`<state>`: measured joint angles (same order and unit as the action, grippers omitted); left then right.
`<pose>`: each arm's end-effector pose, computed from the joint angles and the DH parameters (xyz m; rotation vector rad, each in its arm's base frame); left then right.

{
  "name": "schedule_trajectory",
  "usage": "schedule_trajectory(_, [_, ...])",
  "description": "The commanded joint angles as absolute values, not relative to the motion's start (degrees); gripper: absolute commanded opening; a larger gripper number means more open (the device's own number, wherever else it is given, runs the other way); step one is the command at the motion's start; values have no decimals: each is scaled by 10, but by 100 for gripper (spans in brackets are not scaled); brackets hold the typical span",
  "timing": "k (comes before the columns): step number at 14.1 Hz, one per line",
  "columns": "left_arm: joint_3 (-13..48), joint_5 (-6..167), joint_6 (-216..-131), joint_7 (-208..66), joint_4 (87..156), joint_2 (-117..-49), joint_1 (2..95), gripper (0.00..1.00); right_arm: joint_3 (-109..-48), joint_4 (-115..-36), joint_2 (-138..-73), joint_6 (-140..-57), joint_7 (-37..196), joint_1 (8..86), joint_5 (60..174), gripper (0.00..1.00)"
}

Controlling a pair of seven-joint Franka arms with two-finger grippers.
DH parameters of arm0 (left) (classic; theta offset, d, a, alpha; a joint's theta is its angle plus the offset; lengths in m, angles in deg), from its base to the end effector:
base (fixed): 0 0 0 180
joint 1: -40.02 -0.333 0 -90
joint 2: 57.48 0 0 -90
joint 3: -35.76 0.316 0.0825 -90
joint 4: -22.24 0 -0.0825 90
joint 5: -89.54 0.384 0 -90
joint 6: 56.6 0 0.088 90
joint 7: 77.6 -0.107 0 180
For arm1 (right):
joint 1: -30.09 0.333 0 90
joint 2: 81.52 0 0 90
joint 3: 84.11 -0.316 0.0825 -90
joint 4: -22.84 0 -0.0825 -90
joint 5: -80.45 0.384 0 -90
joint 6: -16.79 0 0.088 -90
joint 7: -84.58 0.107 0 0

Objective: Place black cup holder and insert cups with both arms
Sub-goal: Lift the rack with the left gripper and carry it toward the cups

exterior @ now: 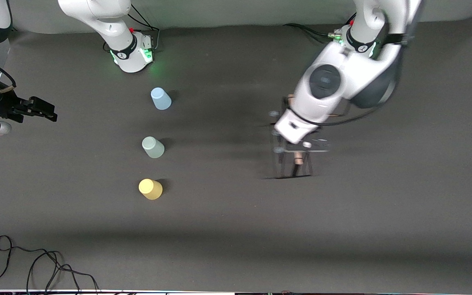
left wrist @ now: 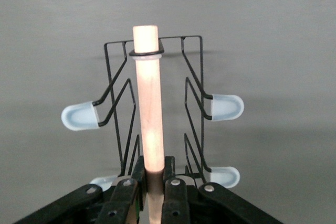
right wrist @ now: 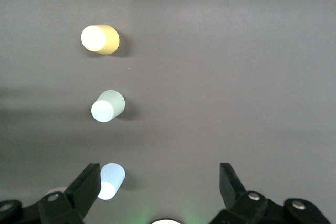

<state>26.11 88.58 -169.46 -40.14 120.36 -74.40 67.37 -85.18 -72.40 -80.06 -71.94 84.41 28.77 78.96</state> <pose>0.5134 -0.3775 0.4157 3.1092 0.0329 -0.1026 0.5413 -0.0051 0.5937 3.1124 -0.0013 -0.1374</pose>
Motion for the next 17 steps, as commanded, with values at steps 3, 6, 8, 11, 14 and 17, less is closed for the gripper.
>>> schedule_trajectory(3, [267, 892, -1709, -285, 1080, -849, 781, 0, -850, -723, -796, -715, 833, 288, 785, 100])
schedule_trajectory(6, [266, 887, -1709, -261, 1063, -880, 812, 0, -850, -723, -795, -715, 832, 288, 785, 100])
schedule_trajectory(8, [266, 882, -1723, -238, 1038, -905, 827, 0, -850, -723, -795, -714, 832, 288, 785, 100])
schedule_trajectory(11, [265, 883, -1756, -208, 1013, -942, 832, 0, -850, -723, -795, -715, 833, 288, 786, 100])
schedule_trajectory(14, [266, 889, -1762, -219, 1013, -951, 848, 0, -850, -723, -795, -714, 833, 288, 786, 100])
schedule_trajectory(17, [266, 892, -1764, -241, 1013, -953, 848, 0, -851, -723, -795, -714, 842, 289, 786, 100])
